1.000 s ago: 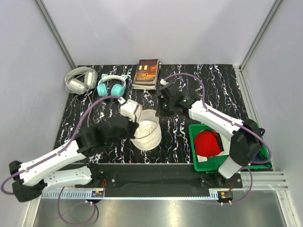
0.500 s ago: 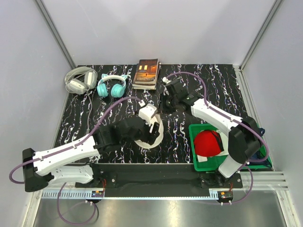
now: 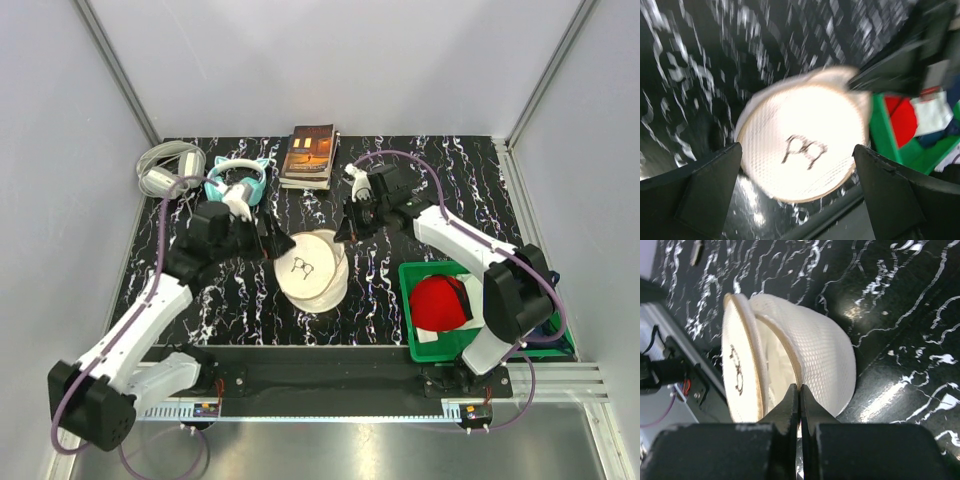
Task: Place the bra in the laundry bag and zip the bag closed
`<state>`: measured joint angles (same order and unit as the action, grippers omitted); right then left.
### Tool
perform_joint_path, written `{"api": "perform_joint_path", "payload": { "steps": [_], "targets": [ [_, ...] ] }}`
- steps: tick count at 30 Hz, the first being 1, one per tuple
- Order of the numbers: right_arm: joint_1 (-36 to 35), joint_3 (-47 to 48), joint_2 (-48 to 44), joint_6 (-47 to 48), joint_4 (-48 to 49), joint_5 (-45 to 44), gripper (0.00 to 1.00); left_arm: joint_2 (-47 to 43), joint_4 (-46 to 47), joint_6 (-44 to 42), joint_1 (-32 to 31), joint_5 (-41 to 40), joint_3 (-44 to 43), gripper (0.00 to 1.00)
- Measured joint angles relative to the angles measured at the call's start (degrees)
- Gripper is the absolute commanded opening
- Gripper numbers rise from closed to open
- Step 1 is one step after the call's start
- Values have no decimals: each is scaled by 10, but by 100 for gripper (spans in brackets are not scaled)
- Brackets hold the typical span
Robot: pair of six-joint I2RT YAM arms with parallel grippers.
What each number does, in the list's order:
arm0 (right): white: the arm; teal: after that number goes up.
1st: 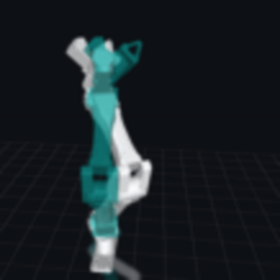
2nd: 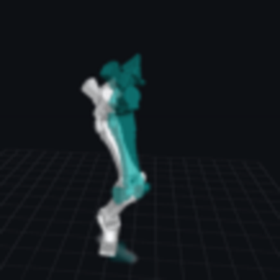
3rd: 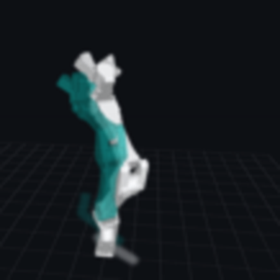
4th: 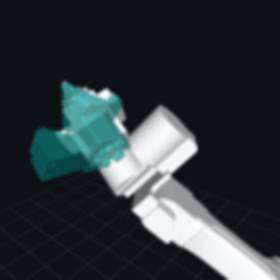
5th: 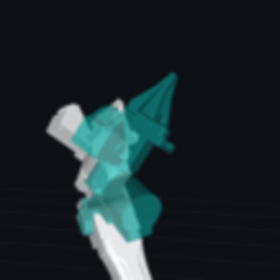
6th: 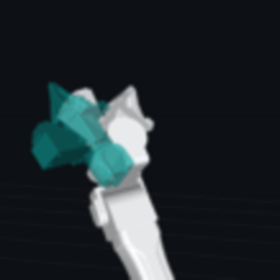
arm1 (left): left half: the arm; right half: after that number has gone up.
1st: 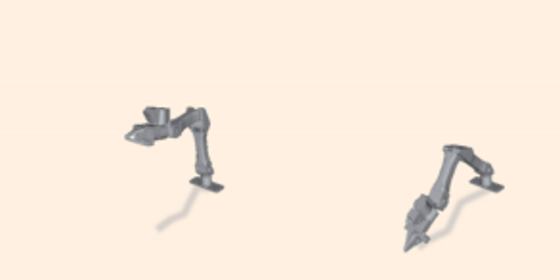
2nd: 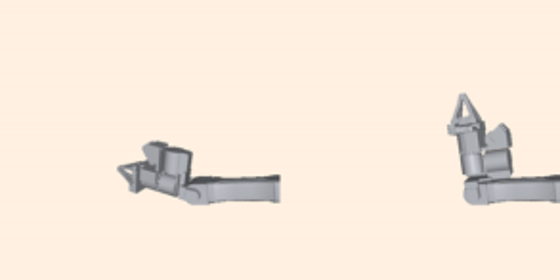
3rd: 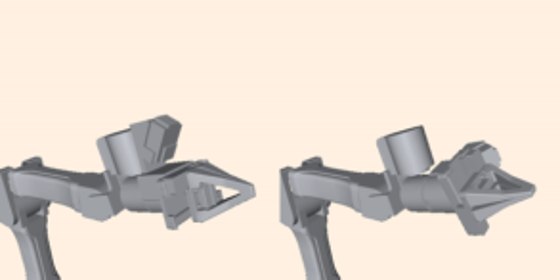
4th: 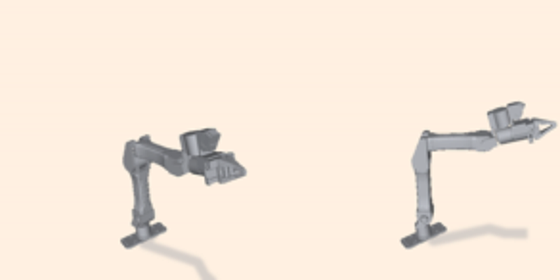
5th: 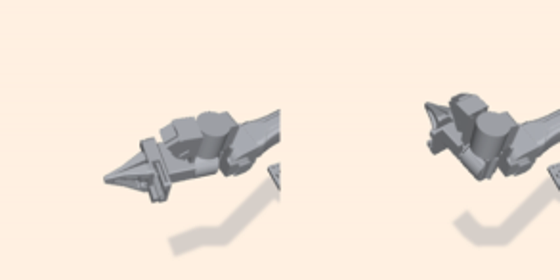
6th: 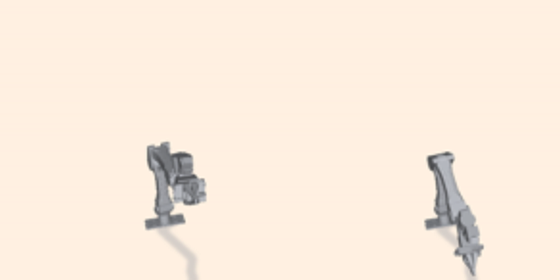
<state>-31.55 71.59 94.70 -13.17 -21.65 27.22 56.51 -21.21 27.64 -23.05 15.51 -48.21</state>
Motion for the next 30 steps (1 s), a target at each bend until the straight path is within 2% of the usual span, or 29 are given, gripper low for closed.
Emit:
{"api": "perform_joint_path", "payload": {
  "steps": [5, 8, 12, 16, 18, 19, 21, 22, 24, 25, 27, 28, 29, 30],
  "targets": [
    [5, -1, 3, 26, 7, 59, 2, 28, 19, 23, 8, 36, 103, 99],
    [6, -3, 10, 37, 9, 88, 2, 50, 43, 25, 21, 55, 111, 99],
    [6, -3, 28, 47, 9, 119, 2, 124, 132, 57, 53, 122, 113, 99],
    [7, -3, 39, 55, 9, 143, 2, 157, 177, 78, 56, 156, 114, 98],
    [7, -3, 39, 57, 9, 146, 2, 172, 188, 82, 56, 168, 109, 89],
    [7, -2, 39, 58, 9, 148, 2, 185, 194, 84, 56, 174, 104, 76],
    [7, 1, 42, 59, 7, 153, 2, 207, 201, 87, 56, 181, 97, 62],
    [8, 5, 45, 59, 8, 155, 2, 214, 205, 92, 56, 184, 97, 48],
    [9, 16, 54, 60, 5, 154, 3, 222, 210, 99, 56, 189, 97, 33],
    [9, 25, 60, 61, 0, 153, 3, 222, 212, 104, 56, 191, 97, 29],
    [10, 49, 74, 61, -13, 142, 7, 217, 218, 115, 56, 191, 99, 8],
    [11, 65, 84, 60, -19, 137, 11, 211, 222, 123, 56, 191, 103, 0],
    [11, 83, 95, 57, -24, 123, 30, 203, 223, 130, 56, 191, 108, 0],
    [12, 103, 105, 47, -35, 107, 41, 192, 225, 140, 54, 188, 115, 0]
  ]
}}
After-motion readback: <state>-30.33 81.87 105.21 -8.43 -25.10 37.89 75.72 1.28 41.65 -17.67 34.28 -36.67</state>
